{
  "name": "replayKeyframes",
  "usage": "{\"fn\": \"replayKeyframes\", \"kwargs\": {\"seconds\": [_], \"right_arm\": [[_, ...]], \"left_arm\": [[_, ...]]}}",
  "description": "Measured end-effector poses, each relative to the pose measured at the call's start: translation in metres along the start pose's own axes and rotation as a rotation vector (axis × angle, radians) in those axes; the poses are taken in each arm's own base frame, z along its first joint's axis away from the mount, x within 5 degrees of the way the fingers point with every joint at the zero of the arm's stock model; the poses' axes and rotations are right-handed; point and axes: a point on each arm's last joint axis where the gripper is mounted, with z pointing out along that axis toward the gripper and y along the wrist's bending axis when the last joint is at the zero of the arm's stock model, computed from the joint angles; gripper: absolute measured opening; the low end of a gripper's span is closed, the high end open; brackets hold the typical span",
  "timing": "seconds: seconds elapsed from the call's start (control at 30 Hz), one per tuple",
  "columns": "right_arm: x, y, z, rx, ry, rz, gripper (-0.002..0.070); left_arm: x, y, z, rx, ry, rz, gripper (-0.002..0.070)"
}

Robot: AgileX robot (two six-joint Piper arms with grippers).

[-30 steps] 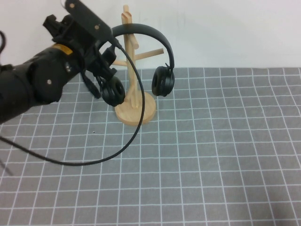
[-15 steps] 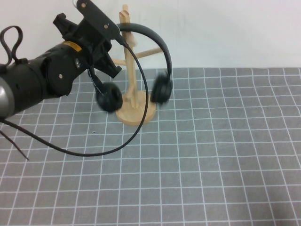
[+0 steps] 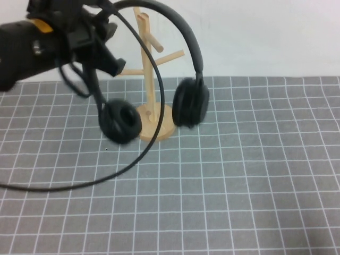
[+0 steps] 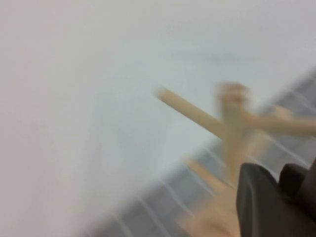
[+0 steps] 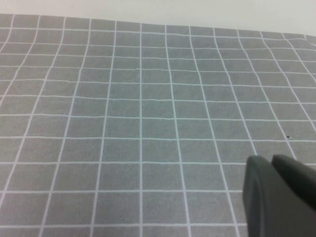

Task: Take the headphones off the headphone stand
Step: Place the headphones on the table

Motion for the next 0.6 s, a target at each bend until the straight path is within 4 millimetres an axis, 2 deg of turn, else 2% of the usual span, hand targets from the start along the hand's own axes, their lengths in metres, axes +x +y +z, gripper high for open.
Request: {"fn": "replayKeyframes", "kwargs": {"seconds": [0.13,0.27,0.43,0.6], "right_arm": [[0.0,0.0,0.0,0.0,0.0,0.0,-0.0009],[0.0,0.0,0.0,0.0,0.0,0.0,-0.0009],[0.0,0.0,0.0,0.0,0.0,0.0,-0.0009],[0.0,0.0,0.0,0.0,0.0,0.0,-0.0009]], "left_arm": [[0.007,-0.013,-0.023,0.158,0.173,-0.153,0.0047],[0.029,-0.028,-0.022,0.29,0.388,-0.213,0.0047],[0.074,-0.048,0.011,0.372,0.63,-0.269,0.0047],[0.115,-0.065,0.05,0.411,0.774,-0.294,0.0047]]}}
